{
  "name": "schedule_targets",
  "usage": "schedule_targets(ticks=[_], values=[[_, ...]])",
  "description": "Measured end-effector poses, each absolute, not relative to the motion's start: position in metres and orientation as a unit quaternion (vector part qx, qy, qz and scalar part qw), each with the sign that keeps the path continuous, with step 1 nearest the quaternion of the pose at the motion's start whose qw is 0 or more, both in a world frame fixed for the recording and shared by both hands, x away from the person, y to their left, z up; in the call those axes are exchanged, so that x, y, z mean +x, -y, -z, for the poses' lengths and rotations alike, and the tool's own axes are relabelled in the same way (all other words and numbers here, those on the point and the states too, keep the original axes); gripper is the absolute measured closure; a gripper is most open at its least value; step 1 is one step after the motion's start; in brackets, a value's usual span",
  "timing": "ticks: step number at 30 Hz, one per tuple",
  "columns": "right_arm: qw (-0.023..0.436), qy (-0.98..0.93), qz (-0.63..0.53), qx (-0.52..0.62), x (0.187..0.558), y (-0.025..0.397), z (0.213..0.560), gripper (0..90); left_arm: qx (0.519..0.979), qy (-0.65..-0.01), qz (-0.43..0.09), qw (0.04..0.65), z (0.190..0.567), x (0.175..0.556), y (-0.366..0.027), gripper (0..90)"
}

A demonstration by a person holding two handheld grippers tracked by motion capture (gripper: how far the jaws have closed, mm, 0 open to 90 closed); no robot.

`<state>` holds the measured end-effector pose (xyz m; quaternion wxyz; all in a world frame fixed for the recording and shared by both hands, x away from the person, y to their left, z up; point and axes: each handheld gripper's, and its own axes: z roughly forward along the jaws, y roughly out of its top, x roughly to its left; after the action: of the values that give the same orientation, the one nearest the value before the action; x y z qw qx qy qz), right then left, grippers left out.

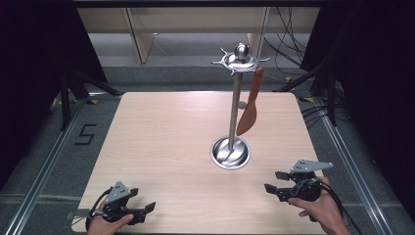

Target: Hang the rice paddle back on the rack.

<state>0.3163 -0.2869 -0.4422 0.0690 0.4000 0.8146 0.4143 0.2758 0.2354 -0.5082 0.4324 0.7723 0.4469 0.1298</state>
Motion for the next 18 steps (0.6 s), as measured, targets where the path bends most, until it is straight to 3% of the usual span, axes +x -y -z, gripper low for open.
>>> schedule_targets(ticks=[18], values=[[0.056, -0.811, -0.403, 0.420, 0.299, 0.289, 0.471, 31.1, 0.787, -0.437, -0.130, 0.417, 0.507, 0.277, -0.239, 14.8]])
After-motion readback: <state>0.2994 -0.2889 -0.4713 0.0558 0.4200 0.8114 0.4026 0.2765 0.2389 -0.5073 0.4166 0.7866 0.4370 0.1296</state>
